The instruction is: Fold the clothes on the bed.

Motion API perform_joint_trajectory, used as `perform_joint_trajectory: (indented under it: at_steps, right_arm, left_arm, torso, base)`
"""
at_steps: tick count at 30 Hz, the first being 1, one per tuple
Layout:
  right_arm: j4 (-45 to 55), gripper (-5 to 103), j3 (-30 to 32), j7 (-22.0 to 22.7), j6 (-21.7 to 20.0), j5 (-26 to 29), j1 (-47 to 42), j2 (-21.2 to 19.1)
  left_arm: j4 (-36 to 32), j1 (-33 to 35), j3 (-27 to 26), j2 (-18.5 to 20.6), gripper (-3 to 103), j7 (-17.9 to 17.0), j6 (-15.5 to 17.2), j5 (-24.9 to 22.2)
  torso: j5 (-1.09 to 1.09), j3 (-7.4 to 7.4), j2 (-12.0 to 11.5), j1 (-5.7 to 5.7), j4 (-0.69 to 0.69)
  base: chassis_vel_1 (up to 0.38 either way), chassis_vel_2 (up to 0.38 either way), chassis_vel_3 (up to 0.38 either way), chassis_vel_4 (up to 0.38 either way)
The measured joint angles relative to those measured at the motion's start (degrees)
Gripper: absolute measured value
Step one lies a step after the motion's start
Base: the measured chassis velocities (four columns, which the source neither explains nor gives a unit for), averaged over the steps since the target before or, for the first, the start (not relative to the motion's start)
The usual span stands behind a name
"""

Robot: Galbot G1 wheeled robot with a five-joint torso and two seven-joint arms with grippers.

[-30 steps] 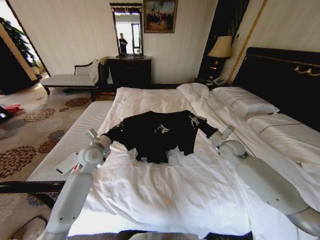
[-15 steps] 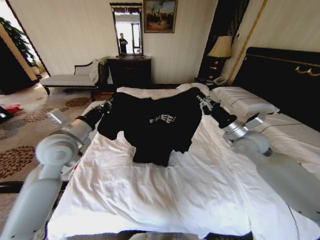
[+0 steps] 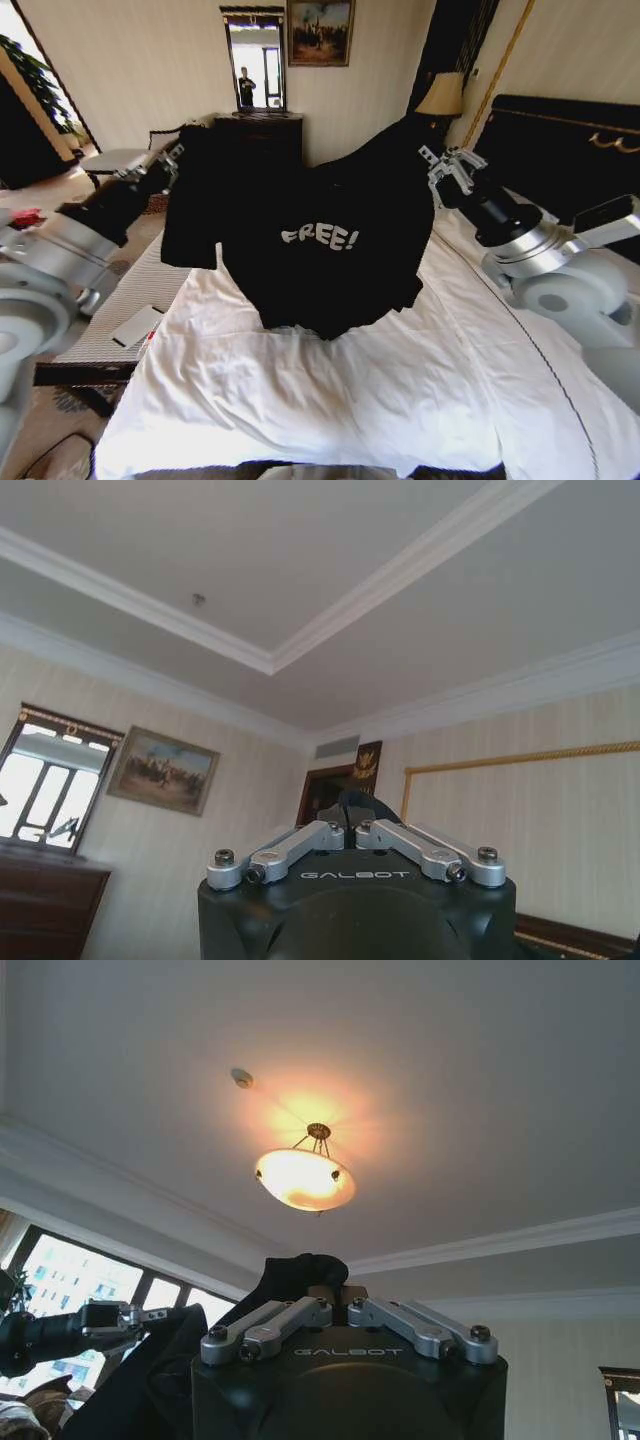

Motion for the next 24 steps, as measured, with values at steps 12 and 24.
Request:
perform_joint_trajectory:
  at_steps: [12, 24]
  right_arm:
    - [7.58, 2, 15.43, 2.06, -0.74, 9.68, -5.04, -6.31]
    - [11.35, 2, 23.03, 6.99, -1.4, 15.42, -6.7, -9.63]
  left_arm:
    - [-1.84, 5.42, -19.6, 4.26, 0, 0.93, -1.56, -16.69]
    - [-1.61, 9.02, -32.13, 4.03, 0, 1.95, 0.96, -28.45]
  torso:
    - [-0.01, 0.0, 0.0, 0.01, -0.02]
    - [0.0, 0.0, 0.01, 0.0, -0.01]
  base:
    - [0.0, 0.0, 0.0, 0.0]
    - [0.0, 0.0, 0.0, 0.0]
